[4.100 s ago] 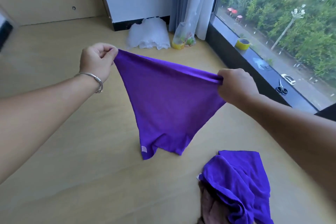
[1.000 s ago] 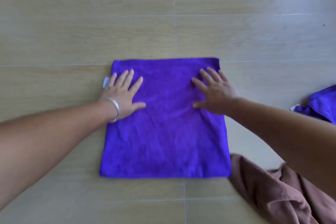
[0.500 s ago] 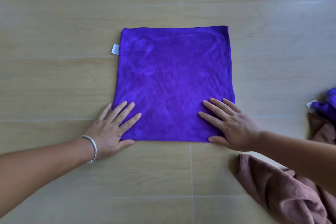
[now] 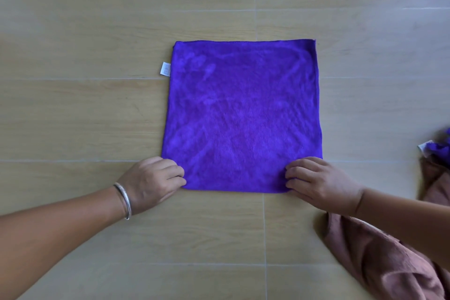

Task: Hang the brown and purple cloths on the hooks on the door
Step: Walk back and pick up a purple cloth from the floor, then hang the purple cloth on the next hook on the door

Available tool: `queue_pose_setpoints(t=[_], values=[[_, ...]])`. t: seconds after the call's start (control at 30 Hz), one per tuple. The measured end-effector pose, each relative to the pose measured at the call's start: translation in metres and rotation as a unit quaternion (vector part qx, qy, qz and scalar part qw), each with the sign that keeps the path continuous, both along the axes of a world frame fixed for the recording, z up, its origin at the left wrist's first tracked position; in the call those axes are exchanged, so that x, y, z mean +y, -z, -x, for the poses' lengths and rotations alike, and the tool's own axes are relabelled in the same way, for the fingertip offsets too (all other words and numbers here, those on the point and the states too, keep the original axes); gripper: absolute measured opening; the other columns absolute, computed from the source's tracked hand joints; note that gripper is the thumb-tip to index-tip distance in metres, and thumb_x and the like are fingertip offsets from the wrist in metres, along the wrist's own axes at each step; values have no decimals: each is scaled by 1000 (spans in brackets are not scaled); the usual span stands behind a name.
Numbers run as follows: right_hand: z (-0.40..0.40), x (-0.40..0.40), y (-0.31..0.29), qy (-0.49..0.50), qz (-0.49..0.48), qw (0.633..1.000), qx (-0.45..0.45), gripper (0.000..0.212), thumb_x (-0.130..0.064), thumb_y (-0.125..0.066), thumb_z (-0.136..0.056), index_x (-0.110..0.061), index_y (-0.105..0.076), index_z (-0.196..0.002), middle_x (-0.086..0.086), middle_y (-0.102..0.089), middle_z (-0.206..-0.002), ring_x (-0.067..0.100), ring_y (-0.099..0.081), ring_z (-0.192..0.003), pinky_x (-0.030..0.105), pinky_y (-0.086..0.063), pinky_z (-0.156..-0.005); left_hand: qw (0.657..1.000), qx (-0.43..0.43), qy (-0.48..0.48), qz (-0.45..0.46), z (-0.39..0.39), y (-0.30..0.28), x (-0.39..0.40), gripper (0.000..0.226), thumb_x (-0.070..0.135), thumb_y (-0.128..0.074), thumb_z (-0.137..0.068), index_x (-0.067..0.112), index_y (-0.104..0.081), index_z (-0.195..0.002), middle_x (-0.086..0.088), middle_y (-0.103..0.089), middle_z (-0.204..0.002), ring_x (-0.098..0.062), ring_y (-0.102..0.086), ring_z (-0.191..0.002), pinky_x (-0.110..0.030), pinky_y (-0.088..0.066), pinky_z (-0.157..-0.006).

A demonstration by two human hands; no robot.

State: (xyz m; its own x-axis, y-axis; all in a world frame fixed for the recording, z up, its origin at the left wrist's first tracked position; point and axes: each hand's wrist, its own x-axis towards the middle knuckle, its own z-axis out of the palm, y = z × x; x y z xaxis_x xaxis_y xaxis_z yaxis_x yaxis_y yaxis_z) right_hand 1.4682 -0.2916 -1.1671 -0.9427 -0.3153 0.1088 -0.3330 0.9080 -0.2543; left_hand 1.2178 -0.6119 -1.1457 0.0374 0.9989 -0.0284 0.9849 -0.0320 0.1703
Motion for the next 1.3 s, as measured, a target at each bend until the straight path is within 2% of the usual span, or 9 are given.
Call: queue_pose_setpoints(t=[0.17, 0.3, 0.43, 0.53, 0.7, 0.83, 0.97, 1.1, 1.3], values=[[8, -11, -63, 148, 4, 987, -65, 9, -10, -65, -85, -9, -65, -76, 7, -63, -74, 29, -61, -60, 34, -51, -51, 996, -8, -67, 51, 5, -57, 16, 15, 6, -57, -71, 13, -68, -80, -4, -64, -66, -26, -62, -56, -28, -50, -49], [20, -7, -151, 290, 21, 953, -91, 9, -9, -64, -87, -9, -60, -79, 8, -59, -69, 33, -58, -61, 38, -47, -48, 985, -29, -165, 50, 12, -142, 28, 30, 2, -60, -73, 22, -47, -91, -7, -61, -63, -29, -58, -48, -29, -43, -39], [34, 3, -247, 283, 36, 953, -103, 4, -7, -58, -90, -6, -62, -88, 11, -62, -75, 34, -59, -67, 37, -46, -55, 983, -9, -179, 45, 22, -231, 40, 49, -13, -62, -66, 22, -40, -90, -11, -59, -70, -32, -54, -49, -29, -34, -43], [45, 16, -331, 251, 39, 960, -121, 29, 10, -56, -78, -8, -61, -101, 12, -63, -85, 32, -59, -75, 34, -46, -63, 992, 20, -119, 21, 33, -313, 47, 41, -14, -55, -57, 18, -58, -83, -6, -65, -85, -27, -56, -55, -25, -35, -50], [49, 22, -481, 180, 22, 975, -132, 34, 15, -49, -68, -8, -65, -87, 11, -62, -92, 31, -60, -75, 31, -46, -58, 992, 33, -119, 16, 43, -452, 43, 41, -19, -59, -52, 13, -68, -76, -1, -69, -84, -23, -61, -57, -31, -46, -53], [45, 13, -617, 187, 54, 975, -105, 16, -7, -63, -80, -10, -70, -93, 7, -65, -100, 29, -63, -87, 38, -53, -74, 991, 30, -132, -18, 34, -587, 39, 27, 5, -42, -72, 14, -68, -71, 2, -68, -77, -23, -60, -53, -29, -44, -51], [35, -1, -739, 186, 36, 981, -38, 4, -10, -70, -80, -11, -66, -79, 4, -62, -85, 27, -59, -75, 37, -52, -61, 980, 18, -183, -78, 21, -707, 27, 33, 23, -35, -73, 18, -68, -69, 10, -67, -75, -23, -54, -50, -23, -34, -53], [28, -10, -845, 218, 28, 976, 3, 15, 4, -58, -83, -7, -59, -73, 6, -57, -75, 28, -52, -66, 38, -48, -58, 970, 20, -206, -125, 9, -811, 26, 33, 22, -37, -74, 17, -69, -69, 9, -67, -74, -23, -59, -57, -29, -46, -56], [26, -2, -1002, 272, -23, 962, 7, 23, -23, -60, -91, -19, -38, -85, -4, -48, -72, 26, -44, -67, 33, -33, -57, 959, 47, -207, -189, 11, -966, 28, 19, 9, -51, -70, 17, -67, -70, 10, -66, -77, -22, -60, -65, -28, -46, -55]])
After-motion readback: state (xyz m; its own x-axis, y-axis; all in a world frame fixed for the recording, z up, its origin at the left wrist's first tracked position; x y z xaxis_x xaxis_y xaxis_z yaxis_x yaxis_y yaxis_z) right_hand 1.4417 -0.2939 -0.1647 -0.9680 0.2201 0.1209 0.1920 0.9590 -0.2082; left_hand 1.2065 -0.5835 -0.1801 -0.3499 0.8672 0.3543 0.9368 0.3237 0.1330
